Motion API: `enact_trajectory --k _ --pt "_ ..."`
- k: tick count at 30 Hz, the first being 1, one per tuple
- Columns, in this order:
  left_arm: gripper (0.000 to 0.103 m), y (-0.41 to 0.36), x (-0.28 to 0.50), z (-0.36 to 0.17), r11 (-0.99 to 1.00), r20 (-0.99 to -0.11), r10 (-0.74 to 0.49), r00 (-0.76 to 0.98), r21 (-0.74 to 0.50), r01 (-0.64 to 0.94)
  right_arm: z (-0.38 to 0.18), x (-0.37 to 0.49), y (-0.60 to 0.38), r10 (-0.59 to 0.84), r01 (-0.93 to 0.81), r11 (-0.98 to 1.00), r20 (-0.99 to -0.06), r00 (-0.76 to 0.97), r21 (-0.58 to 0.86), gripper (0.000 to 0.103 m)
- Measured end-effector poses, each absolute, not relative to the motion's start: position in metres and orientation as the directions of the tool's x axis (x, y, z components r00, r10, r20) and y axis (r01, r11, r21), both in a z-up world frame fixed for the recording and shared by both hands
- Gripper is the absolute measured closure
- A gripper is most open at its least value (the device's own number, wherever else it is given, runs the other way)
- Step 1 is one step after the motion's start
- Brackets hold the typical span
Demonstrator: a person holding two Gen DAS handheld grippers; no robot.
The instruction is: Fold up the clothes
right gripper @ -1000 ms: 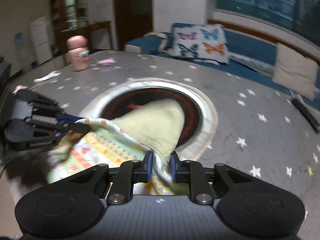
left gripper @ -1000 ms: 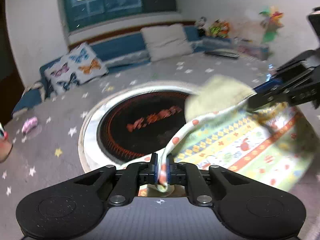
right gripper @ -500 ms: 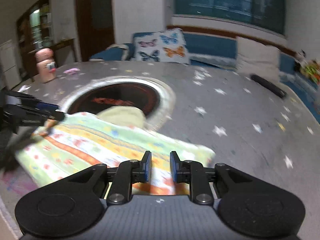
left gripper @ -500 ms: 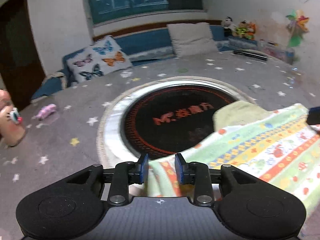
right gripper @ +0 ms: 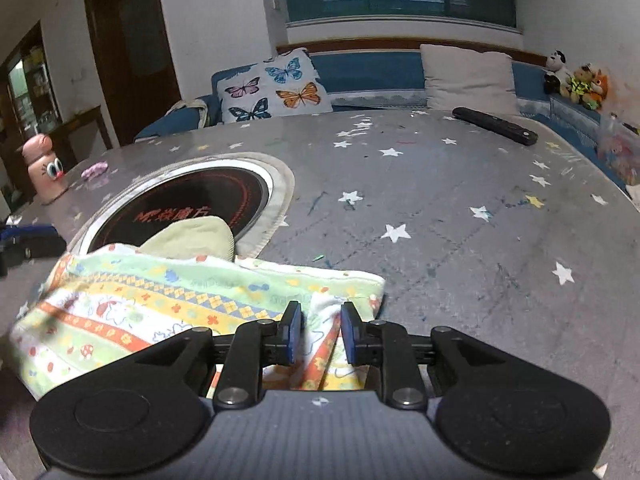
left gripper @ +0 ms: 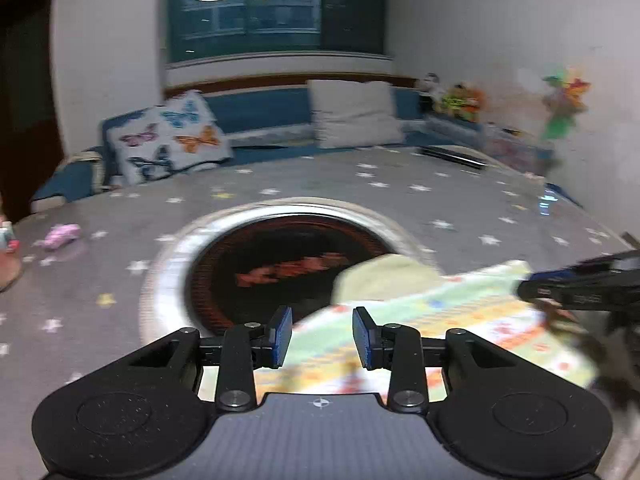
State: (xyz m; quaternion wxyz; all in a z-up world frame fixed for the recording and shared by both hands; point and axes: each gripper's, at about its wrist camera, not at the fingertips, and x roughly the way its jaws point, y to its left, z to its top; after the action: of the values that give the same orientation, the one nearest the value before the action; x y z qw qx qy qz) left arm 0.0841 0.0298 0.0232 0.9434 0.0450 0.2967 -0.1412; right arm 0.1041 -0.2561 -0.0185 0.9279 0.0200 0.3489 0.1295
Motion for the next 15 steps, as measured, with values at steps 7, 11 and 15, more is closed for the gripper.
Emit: enact_trajectory --k 7,11,15 --pt "0.067 0.002 0.088 0.010 0.933 -0.594 -0.296 0.748 -0.013 0.359 -0.006 0.100 -0.248 0.268 -0.258 0.960 -0.598 0.755 0.105 0.099" --pt "0.067 0.003 0.098 0.001 0.942 -0.609 -0.272 0.745 -0.011 0.335 -0.003 0.110 -0.248 0.250 -0.233 0.967 -0.577 0.778 0.105 0.099" --pt "0.067 0.006 0.108 -0.009 0.953 -0.625 -0.245 0.741 -0.013 0.304 -0.023 0.126 -0.252 0.260 -0.203 0.966 -0.618 0.742 0.162 0.095"
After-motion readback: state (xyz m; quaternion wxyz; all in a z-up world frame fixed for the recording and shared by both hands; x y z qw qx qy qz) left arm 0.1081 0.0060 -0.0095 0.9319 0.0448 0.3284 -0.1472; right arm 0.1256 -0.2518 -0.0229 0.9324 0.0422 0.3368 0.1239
